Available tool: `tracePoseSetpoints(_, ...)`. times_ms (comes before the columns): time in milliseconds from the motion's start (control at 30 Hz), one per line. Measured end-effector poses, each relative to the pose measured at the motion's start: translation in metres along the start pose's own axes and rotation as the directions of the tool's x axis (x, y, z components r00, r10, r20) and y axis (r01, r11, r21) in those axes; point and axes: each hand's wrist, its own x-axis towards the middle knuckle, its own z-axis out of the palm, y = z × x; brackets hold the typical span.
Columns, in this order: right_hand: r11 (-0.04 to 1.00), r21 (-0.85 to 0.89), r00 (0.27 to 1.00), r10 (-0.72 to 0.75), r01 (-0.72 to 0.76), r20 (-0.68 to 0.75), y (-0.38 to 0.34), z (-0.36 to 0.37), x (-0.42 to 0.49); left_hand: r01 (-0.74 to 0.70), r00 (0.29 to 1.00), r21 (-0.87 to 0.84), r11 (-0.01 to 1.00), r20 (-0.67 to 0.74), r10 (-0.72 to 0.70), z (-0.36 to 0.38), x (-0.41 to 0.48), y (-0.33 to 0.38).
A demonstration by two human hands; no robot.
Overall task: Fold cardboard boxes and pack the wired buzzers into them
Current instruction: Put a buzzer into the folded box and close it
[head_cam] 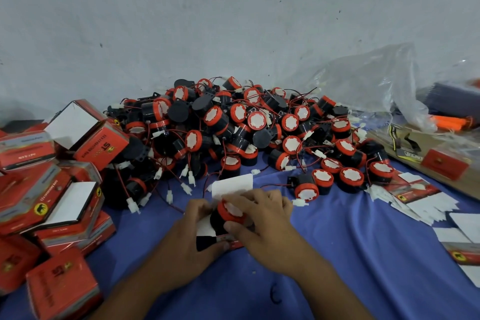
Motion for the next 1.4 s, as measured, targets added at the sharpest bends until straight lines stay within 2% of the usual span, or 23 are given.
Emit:
tracePoseSetpoints(100, 1.0, 0.013, 0.995, 0.015, -0.014, -0.102, -0.004, 0.0, 0.0, -0.05, 0.999, -0.021, 0.999, 0.002, 0.05, 0.001, 0.002, 0.006)
tracePoseSetpoints(267, 0.994, -0.085, 0.992, -0.058, 0.068, 0.11, -0.004, 0.003, -0.003, -0.162, 0.986, 0.06, 0.985, 0.053, 0.159, 0.001, 0.001, 0.009)
tracePoseSetpoints(367, 0.991, -0.07, 0.987, -0.106, 0.115, 0.121, 0.001, -0.001, -0.006, -0.161, 0.986, 0.062, 0.985, 0.044, 0.159, 0.0, 0.001, 0.011)
tracePoseSetpoints(467, 0.999, -0.034, 0.998, 0.034, -0.036, -0.054, 0.016, -0.018, -0.006, -0.121, 0.992, 0.097, 0.988, 0.04, 0.118, -0.002, 0.001, 0.009)
tracePoseSetpoints(500, 0.991, -0.066, 0.992, 0.11, -0.114, -0.064, 0.025, -0.026, -0.007, -0.102, 0.994, 0.103, 0.989, 0.037, 0.099, -0.003, 0.0, 0.01)
tracePoseSetpoints(567, 0.971, -0.118, 0.977, 0.213, -0.209, 0.025, 0.042, -0.039, -0.012, -0.103, 0.994, 0.103, 0.989, 0.037, 0.1, -0.003, -0.002, 0.011)
tracePoseSetpoints(667, 0.974, 0.14, 0.983, 0.168, -0.178, 0.074, 0.044, -0.046, -0.015, -0.131, 0.99, 0.12, 0.984, 0.077, 0.122, -0.002, -0.002, 0.016)
tracePoseSetpoints(700, 0.976, 0.161, 0.988, 0.137, -0.146, 0.067, 0.041, -0.045, -0.014, -0.14, 0.988, 0.119, 0.983, 0.089, 0.13, -0.001, -0.001, 0.017)
tracePoseSetpoints(867, 0.986, -0.081, 0.989, 0.147, -0.145, 0.021, 0.035, -0.048, -0.012, -0.141, 0.988, 0.173, 0.975, 0.086, 0.128, 0.0, 0.001, 0.02)
tracePoseSetpoints(1000, 0.889, -0.394, 0.954, 0.288, -0.235, 0.082, 0.051, -0.065, -0.024, -0.119, 0.993, 0.171, 0.978, 0.043, 0.113, 0.001, 0.001, 0.026)
tracePoseSetpoints(1033, 0.892, -0.377, 0.943, 0.312, -0.249, 0.114, 0.053, -0.069, -0.027, -0.103, 0.995, 0.184, 0.978, 0.028, 0.099, 0.002, 0.001, 0.026)
tracePoseSetpoints(1100, 0.965, -0.128, 0.962, 0.244, -0.229, 0.123, 0.055, -0.072, -0.027, -0.079, 0.996, 0.267, 0.961, -0.015, 0.086, 0.002, 0.002, 0.026)
tracePoseSetpoints(1167, 0.979, 0.146, 0.988, 0.15, -0.142, -0.046, 0.049, -0.073, -0.024, -0.111, 0.988, 0.407, 0.907, -0.055, 0.145, 0.006, 0.004, 0.028)
tracePoseSetpoints(1233, 0.922, 0.378, 0.965, 0.171, -0.086, -0.198, 0.037, -0.072, -0.02, -0.152, 0.977, 0.462, 0.874, -0.064, 0.204, 0.01, 0.006, 0.032)
tracePoseSetpoints(1300, 0.835, 0.544, 0.939, 0.246, -0.081, -0.239, 0.02, -0.062, -0.016, -0.147, 0.981, 0.443, 0.885, -0.05, 0.188, 0.013, 0.007, 0.034)
tracePoseSetpoints(1400, 0.716, 0.679, 0.935, 0.332, -0.161, -0.129, 0.0, -0.048, -0.012, -0.098, 0.993, 0.284, 0.954, -0.042, 0.114, 0.013, 0.006, 0.033)
